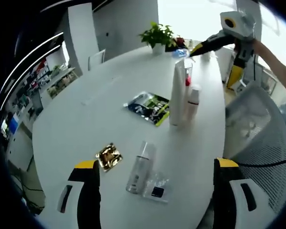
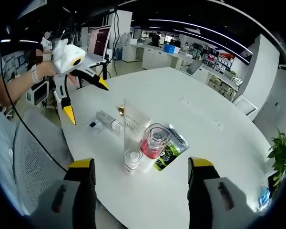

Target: Arrange the skincare products in the storage area until every visible bottle or jar stands upright without overlapping.

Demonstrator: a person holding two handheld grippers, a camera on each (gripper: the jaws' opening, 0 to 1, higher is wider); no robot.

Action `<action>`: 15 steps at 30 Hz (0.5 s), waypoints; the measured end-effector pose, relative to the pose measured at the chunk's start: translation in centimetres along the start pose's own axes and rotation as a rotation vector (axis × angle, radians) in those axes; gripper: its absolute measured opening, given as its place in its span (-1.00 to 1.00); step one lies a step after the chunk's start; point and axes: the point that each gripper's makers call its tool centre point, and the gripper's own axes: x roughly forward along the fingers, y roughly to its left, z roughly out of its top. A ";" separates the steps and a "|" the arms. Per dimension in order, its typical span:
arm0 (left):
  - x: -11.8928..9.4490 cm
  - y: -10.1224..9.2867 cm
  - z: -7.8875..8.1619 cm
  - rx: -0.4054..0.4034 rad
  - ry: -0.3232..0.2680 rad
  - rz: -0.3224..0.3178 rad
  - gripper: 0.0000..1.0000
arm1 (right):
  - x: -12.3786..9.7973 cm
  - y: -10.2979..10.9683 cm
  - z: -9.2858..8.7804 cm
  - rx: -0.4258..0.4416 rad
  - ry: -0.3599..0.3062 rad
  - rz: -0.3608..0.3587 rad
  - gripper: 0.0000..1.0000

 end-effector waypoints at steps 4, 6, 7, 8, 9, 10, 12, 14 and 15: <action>0.9 0.4 -0.5 0.007 0.019 -0.012 0.86 | 0.1 0.3 -0.3 0.018 0.000 0.020 0.35; 1.4 0.5 -1.0 0.018 0.050 -0.019 0.86 | 0.2 0.3 -0.5 0.022 0.006 0.028 0.30; 1.7 0.6 -1.2 0.021 0.055 -0.023 0.84 | 0.3 0.3 -0.5 0.021 0.006 0.030 0.26; 2.0 0.7 -1.3 0.020 0.059 -0.027 0.82 | 0.3 0.3 -0.6 0.021 0.006 0.029 0.23; 2.1 0.8 -1.3 0.018 0.059 -0.030 0.82 | 0.3 0.4 -0.8 0.023 0.016 0.038 0.21; 2.4 0.9 -1.4 0.009 0.059 -0.034 0.81 | 0.4 0.4 -0.8 0.023 0.015 0.041 0.20; 2.8 1.0 -1.5 0.011 0.063 -0.037 0.78 | 0.5 0.6 -0.9 0.027 0.013 0.049 0.13; 3.1 1.1 -1.7 0.012 0.072 -0.037 0.73 | 0.5 0.6 -1.0 0.033 0.015 0.054 0.08; 3.3 1.2 -1.9 0.017 0.081 -0.038 0.71 | 0.6 0.7 -1.0 0.036 0.016 0.059 0.08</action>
